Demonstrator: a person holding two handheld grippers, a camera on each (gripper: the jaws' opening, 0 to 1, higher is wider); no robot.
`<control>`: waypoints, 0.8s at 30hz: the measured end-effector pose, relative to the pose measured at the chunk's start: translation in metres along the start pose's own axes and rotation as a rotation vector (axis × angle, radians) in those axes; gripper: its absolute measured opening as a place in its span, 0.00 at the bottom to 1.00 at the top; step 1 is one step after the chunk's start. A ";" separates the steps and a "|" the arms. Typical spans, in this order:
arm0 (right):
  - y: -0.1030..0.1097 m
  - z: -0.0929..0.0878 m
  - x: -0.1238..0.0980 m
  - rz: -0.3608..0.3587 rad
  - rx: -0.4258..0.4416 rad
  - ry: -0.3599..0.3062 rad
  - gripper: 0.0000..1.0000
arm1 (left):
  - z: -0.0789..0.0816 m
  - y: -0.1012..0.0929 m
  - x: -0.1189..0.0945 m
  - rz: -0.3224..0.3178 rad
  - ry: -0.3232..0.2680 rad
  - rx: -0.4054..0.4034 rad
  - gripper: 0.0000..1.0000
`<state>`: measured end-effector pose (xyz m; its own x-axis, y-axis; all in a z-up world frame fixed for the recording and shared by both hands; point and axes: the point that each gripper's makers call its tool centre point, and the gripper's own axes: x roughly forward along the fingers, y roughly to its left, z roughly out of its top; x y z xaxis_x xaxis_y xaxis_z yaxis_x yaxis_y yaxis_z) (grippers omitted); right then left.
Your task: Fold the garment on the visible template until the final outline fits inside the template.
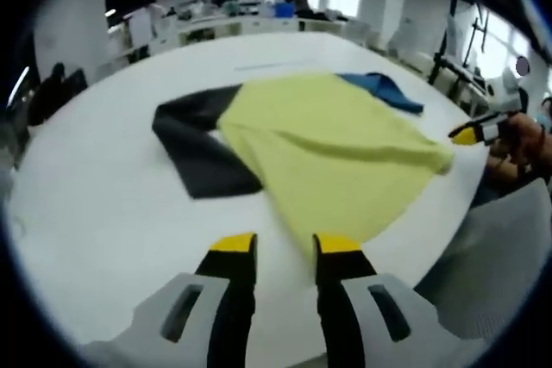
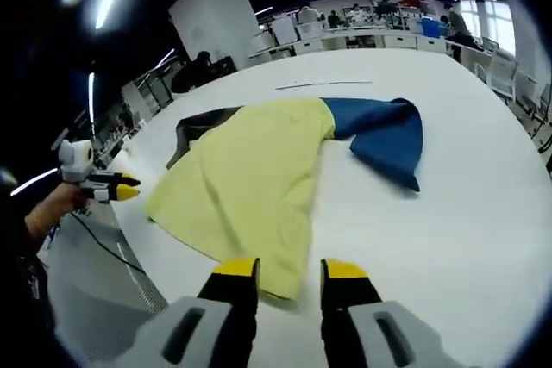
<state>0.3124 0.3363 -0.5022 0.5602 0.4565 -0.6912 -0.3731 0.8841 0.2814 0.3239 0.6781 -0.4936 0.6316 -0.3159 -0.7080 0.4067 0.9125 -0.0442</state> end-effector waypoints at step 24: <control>-0.006 -0.008 0.015 -0.062 -0.033 0.013 0.18 | -0.024 -0.010 0.027 0.007 0.131 0.016 0.11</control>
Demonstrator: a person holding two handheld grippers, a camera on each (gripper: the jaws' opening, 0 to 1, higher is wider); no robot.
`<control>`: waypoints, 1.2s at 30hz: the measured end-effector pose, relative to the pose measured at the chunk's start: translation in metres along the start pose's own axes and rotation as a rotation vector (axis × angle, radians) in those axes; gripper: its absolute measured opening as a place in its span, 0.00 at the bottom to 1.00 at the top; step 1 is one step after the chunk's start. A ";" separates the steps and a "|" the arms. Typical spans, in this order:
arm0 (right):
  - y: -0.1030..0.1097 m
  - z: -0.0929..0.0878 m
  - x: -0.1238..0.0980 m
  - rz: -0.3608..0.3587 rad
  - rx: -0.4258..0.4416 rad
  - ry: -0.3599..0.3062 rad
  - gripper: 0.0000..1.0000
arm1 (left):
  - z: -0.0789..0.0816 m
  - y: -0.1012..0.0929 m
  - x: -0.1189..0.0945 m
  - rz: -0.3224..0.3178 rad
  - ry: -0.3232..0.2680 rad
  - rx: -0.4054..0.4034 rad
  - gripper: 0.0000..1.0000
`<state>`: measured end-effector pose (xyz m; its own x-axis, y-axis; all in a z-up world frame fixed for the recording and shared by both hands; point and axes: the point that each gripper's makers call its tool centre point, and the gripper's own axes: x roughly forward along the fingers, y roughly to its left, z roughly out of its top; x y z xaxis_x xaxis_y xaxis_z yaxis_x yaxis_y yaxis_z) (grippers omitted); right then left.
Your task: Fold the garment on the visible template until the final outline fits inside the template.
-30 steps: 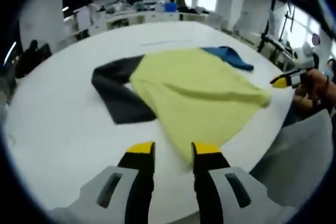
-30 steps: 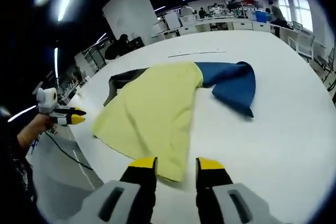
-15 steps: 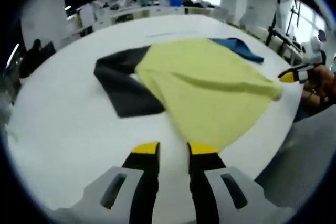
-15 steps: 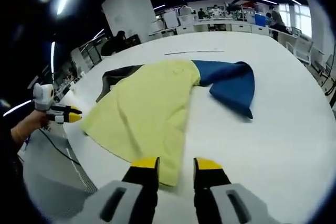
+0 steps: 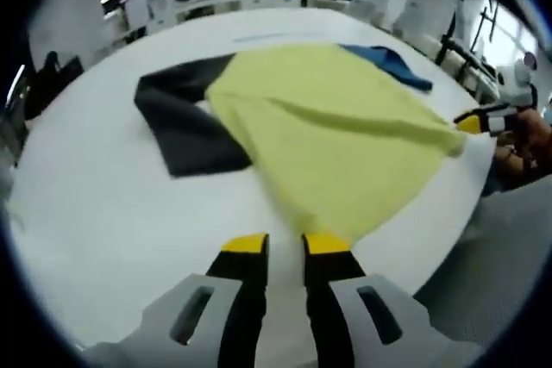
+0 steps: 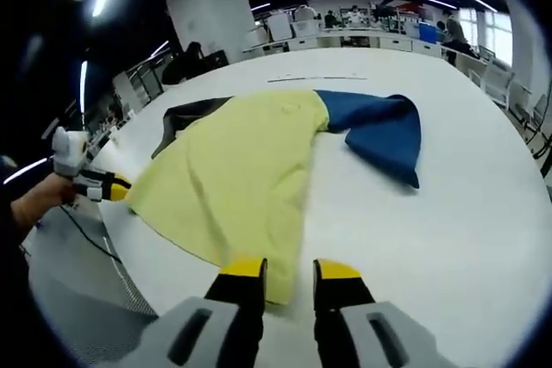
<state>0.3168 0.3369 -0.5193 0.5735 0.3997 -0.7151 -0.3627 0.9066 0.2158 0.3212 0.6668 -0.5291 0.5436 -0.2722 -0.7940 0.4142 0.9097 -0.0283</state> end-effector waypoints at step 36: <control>-0.003 -0.020 0.003 -0.037 0.062 0.068 0.11 | -0.011 -0.020 0.007 0.003 0.082 -0.154 0.01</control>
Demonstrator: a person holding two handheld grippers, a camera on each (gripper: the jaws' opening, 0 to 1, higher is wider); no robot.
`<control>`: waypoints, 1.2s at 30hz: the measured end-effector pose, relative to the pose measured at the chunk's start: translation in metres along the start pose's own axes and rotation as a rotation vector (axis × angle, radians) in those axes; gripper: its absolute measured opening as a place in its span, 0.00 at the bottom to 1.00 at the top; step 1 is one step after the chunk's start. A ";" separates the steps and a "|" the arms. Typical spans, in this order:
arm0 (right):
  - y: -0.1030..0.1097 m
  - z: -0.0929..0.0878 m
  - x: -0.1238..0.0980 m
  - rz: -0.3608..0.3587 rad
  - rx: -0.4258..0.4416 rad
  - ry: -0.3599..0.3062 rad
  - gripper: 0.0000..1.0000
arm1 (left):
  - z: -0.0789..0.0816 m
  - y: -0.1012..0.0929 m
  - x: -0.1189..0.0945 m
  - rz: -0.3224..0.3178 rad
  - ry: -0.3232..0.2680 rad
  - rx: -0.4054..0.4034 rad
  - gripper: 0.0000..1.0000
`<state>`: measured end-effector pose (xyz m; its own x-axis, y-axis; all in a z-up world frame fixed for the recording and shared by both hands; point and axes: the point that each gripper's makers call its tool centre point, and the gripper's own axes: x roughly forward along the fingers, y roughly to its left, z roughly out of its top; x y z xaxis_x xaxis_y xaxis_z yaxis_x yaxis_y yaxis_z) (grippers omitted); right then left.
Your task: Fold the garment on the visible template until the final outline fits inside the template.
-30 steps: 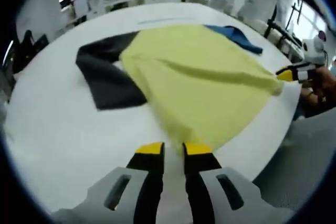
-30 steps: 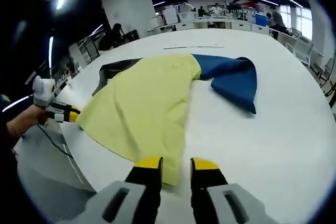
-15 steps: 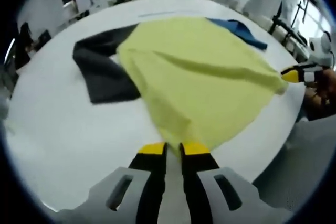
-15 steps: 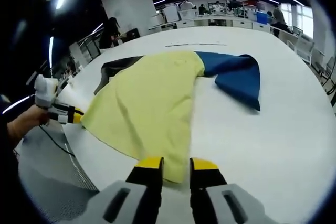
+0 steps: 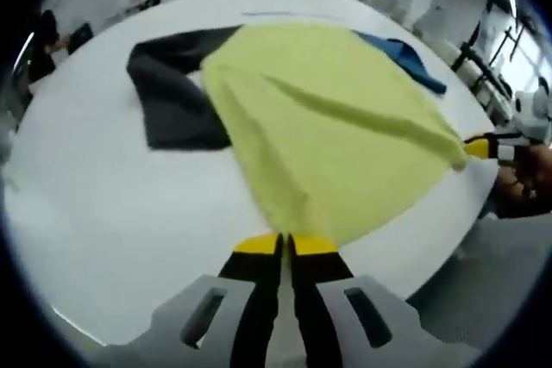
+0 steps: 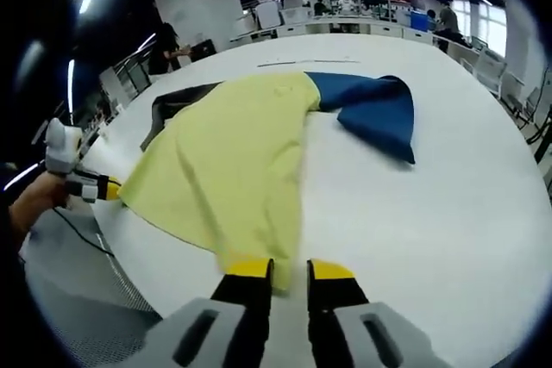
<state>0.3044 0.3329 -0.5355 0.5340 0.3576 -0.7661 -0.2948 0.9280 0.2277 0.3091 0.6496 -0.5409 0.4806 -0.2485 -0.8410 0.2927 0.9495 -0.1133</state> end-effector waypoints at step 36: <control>-0.004 -0.020 -0.018 0.005 -0.023 0.091 0.00 | -0.022 0.031 -0.024 -0.027 0.108 0.205 0.00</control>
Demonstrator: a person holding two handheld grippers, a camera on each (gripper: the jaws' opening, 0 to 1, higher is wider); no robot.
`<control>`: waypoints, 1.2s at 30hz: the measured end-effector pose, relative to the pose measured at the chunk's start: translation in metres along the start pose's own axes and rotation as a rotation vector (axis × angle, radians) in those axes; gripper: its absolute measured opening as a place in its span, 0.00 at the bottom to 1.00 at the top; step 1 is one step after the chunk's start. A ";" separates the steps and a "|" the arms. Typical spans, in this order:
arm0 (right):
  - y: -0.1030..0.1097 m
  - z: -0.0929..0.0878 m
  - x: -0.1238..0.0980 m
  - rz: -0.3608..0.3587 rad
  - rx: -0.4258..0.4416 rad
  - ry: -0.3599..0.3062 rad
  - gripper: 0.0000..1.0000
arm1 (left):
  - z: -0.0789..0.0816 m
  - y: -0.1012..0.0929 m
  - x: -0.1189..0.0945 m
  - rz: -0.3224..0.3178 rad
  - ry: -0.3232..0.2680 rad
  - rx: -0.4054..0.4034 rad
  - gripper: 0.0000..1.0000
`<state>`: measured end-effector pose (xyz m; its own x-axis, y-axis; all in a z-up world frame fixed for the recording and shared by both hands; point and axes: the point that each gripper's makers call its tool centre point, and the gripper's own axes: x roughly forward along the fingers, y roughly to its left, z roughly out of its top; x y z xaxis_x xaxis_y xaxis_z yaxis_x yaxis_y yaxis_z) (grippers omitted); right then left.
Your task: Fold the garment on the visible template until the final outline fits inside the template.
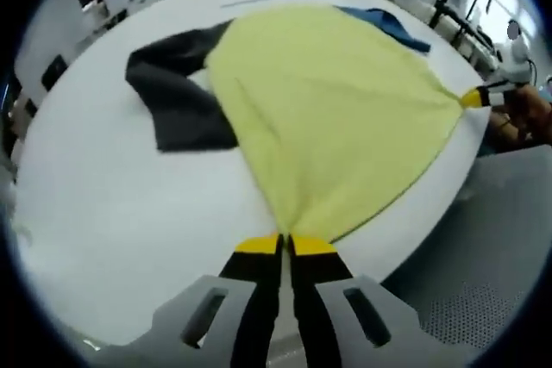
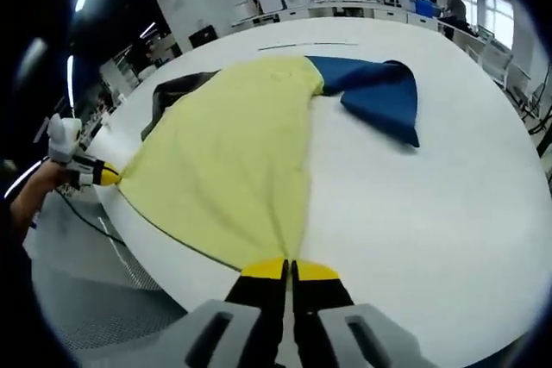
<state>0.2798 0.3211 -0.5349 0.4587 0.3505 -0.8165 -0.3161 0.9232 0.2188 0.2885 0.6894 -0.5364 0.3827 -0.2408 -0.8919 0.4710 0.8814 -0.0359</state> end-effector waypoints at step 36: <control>-0.005 0.039 -0.013 0.065 -0.029 -0.086 0.39 | 0.049 0.007 -0.026 -0.069 -0.104 -0.034 0.44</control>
<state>0.3077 0.3180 -0.5043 0.5056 0.4227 -0.7521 -0.3711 0.8935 0.2527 0.3206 0.6818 -0.4919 0.4310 -0.3409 -0.8355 0.4731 0.8738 -0.1125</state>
